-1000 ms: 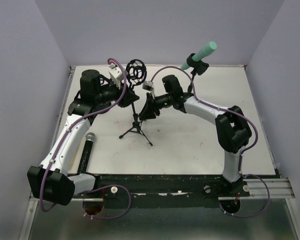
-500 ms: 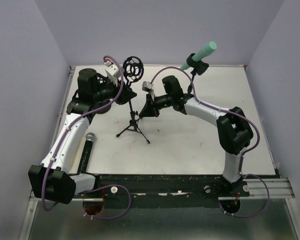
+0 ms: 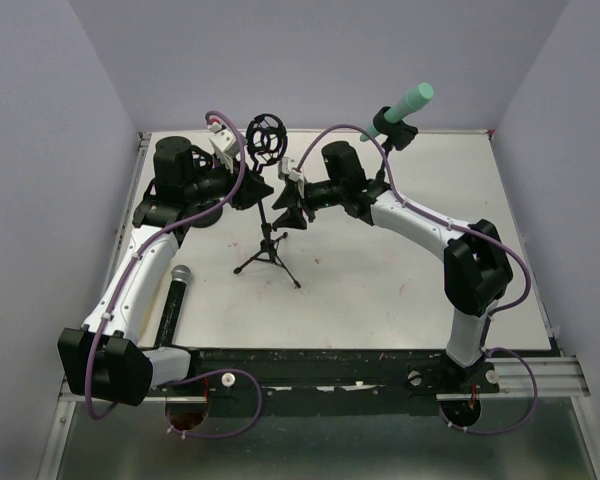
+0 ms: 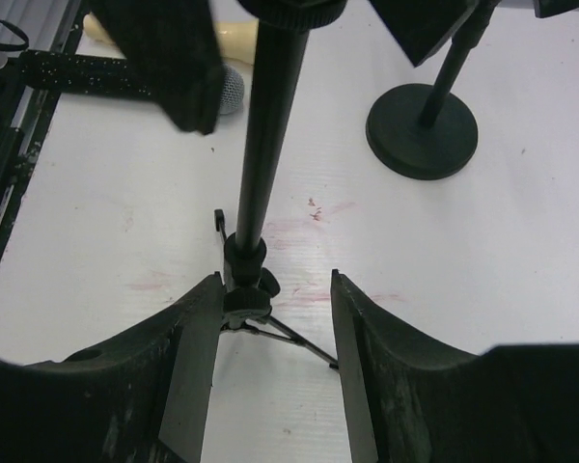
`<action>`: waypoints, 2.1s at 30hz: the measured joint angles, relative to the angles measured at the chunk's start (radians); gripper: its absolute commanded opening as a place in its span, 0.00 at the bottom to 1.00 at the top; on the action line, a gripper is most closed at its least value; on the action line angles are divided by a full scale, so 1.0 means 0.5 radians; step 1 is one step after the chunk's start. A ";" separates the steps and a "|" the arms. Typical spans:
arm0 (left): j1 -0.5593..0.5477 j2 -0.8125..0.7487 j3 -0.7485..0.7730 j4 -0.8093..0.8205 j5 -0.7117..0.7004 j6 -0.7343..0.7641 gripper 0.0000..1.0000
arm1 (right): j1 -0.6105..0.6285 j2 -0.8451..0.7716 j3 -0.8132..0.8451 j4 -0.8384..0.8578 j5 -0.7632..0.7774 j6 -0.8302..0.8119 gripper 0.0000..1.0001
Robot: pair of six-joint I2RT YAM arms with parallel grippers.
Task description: Remove the microphone from the stand
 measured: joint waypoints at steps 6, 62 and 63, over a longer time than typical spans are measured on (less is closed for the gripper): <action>0.002 -0.013 -0.037 0.038 0.063 0.007 0.00 | 0.000 0.115 0.128 -0.129 -0.020 -0.042 0.54; 0.106 0.024 -0.144 0.336 -0.088 -0.653 0.00 | 0.182 -0.378 -1.481 2.093 0.766 -1.662 1.00; 0.106 0.023 -0.144 0.333 -0.087 -0.647 0.00 | 0.149 -0.470 -1.452 1.956 0.778 -1.558 1.00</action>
